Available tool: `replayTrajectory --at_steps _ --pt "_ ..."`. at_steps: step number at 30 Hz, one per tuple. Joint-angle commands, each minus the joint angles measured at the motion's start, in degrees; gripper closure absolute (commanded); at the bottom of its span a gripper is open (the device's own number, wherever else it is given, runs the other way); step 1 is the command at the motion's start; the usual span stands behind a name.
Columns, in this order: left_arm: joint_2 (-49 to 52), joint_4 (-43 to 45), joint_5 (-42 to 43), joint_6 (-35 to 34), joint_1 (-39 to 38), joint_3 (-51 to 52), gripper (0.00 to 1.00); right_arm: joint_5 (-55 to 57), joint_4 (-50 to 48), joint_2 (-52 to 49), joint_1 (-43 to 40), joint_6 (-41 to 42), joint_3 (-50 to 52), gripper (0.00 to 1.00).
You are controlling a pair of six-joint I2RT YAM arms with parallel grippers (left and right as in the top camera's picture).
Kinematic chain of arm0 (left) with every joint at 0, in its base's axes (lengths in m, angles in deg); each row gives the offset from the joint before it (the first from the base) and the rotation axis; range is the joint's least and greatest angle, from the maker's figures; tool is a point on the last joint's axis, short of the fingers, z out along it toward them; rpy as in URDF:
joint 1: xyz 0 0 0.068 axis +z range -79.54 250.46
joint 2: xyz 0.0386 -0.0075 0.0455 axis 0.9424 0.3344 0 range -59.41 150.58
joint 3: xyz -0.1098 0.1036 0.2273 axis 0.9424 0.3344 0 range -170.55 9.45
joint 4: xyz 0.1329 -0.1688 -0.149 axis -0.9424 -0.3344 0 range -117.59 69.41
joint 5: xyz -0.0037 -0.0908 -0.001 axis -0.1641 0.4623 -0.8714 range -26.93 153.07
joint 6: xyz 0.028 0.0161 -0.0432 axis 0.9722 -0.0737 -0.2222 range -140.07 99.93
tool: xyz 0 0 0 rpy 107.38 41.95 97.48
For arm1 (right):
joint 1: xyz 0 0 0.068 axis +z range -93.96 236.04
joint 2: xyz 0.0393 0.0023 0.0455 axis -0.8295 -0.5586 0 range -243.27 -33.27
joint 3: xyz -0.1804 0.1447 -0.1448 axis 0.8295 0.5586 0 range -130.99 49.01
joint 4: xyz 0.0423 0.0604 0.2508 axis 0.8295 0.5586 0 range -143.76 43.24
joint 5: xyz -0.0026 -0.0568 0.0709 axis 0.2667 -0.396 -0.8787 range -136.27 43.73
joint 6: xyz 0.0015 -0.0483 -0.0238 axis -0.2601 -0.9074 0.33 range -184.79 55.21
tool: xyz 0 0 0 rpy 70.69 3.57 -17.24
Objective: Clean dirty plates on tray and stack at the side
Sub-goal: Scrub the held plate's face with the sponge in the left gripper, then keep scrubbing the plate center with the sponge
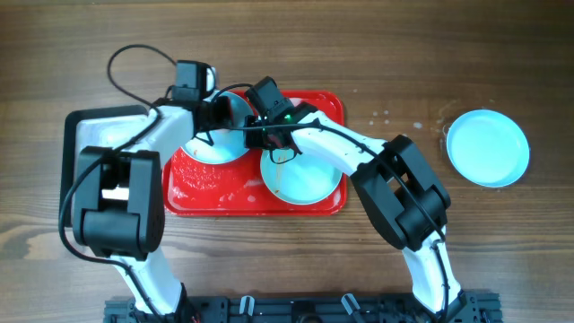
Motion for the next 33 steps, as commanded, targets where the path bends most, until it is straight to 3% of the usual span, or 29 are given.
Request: replayTrajectory --at_steps 1,9,13,17,23,33 --pt "5.1 -8.4 3.7 2.4 -2.4 3.5 0.96 0.0 1.0 -1.6 0.8 -2.4 0.8 0.96" --pt "5.1 -33.1 -1.2 -10.6 7.1 -4.2 0.96 0.0 0.9 -1.6 0.8 -2.4 0.8 0.96" --pt "5.1 -40.6 -1.4 -11.3 13.8 -4.8 0.96 0.0 0.7 -1.6 0.8 -2.4 0.8 0.96" --pt "5.2 -42.4 -3.0 -10.6 15.9 -4.8 0.96 0.0 0.7 -1.6 0.8 -2.4 0.8 0.96" --pt "5.2 -34.3 -5.7 -10.6 13.9 -3.2 0.96 0.0 0.6 -1.6 0.8 -2.4 0.8 0.96" --pt "5.6 -3.3 -4.7 -9.1 -0.9 8.1 0.96 0.0 0.7 -1.6 0.8 -2.4 0.8 0.95"
